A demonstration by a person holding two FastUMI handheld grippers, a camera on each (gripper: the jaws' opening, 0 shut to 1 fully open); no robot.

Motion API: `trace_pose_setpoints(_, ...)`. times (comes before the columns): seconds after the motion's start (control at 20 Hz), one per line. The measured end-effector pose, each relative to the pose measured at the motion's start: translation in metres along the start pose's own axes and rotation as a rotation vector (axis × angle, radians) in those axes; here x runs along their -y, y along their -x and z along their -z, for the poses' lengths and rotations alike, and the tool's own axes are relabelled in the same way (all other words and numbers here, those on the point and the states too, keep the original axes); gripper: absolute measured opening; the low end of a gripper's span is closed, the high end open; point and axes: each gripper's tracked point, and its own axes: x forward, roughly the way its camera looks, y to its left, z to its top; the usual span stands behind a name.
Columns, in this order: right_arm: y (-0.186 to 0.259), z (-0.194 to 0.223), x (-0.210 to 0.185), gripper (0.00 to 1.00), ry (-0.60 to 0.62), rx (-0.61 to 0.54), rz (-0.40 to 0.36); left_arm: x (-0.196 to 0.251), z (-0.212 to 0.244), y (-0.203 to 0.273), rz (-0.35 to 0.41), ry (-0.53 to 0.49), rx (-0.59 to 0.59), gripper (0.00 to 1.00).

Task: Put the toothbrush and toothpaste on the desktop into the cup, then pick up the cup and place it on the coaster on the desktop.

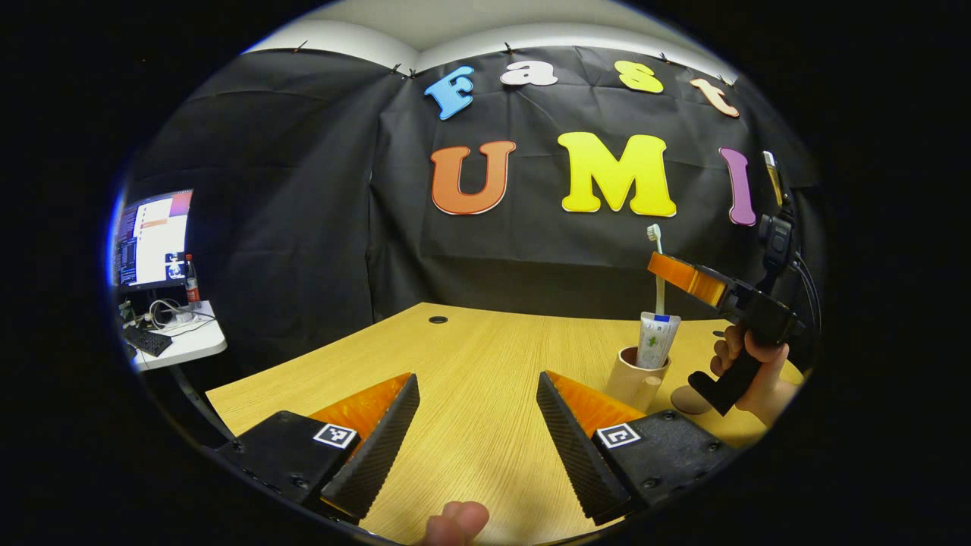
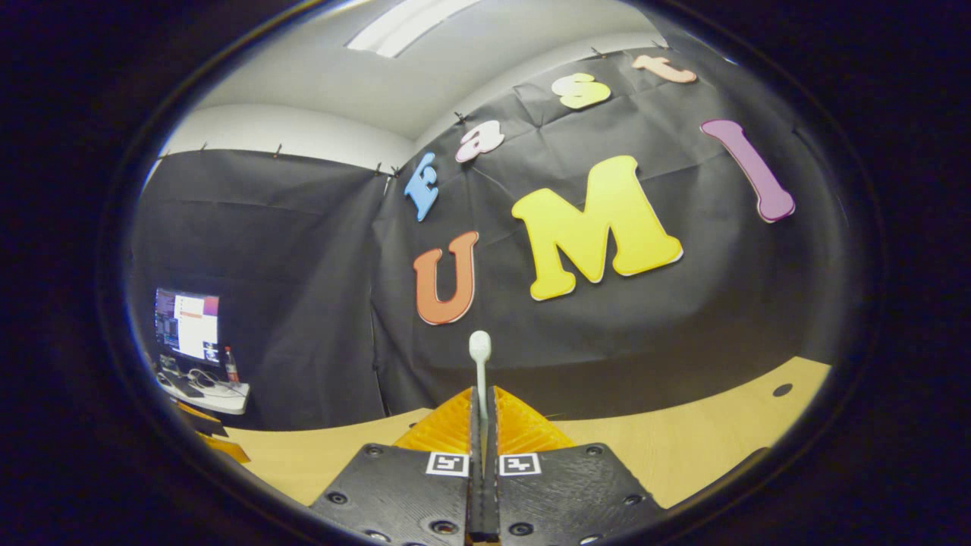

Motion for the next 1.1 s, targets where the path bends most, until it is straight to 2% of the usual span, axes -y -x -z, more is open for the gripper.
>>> trace_pose_setpoints(0.15, 0.006, 0.000, -0.005, 0.00, 0.044, 0.013, -0.012, 0.003, 0.003, -0.002, 0.012, 0.017, -0.008, 0.99)
trace_pose_setpoints(0.2, 0.008, 0.000, -0.008, 0.06, 0.053, 0.012, -0.021, 0.005, 0.002, -0.003, 0.014, 0.018, -0.009, 0.99)
trace_pose_setpoints(0.25, 0.011, 0.001, -0.010, 0.04, 0.065, 0.016, -0.033, 0.006, 0.004, -0.004, 0.018, 0.018, -0.010, 0.99)
trace_pose_setpoints(0.3, 0.013, 0.003, -0.009, 0.10, 0.084, 0.018, -0.034, 0.007, 0.005, -0.004, 0.020, 0.017, -0.013, 0.99)
trace_pose_setpoints(0.5, 0.019, 0.009, -0.012, 0.42, 0.093, 0.002, -0.041, 0.004, 0.003, -0.002, 0.013, 0.019, -0.013, 0.99)
trace_pose_setpoints(0.65, 0.027, -0.004, -0.012, 0.94, 0.123, 0.030, -0.030, 0.005, -0.001, 0.000, 0.014, 0.032, -0.009, 0.99)
trace_pose_setpoints(0.85, 0.048, -0.034, -0.007, 0.95, 0.154, 0.106, 0.025, 0.009, -0.011, 0.005, 0.015, 0.051, 0.010, 0.99)
trace_pose_setpoints(1.1, 0.089, -0.075, 0.016, 0.94, 0.174, 0.219, 0.127, 0.031, -0.039, 0.010, 0.075, 0.051, 0.069, 0.99)
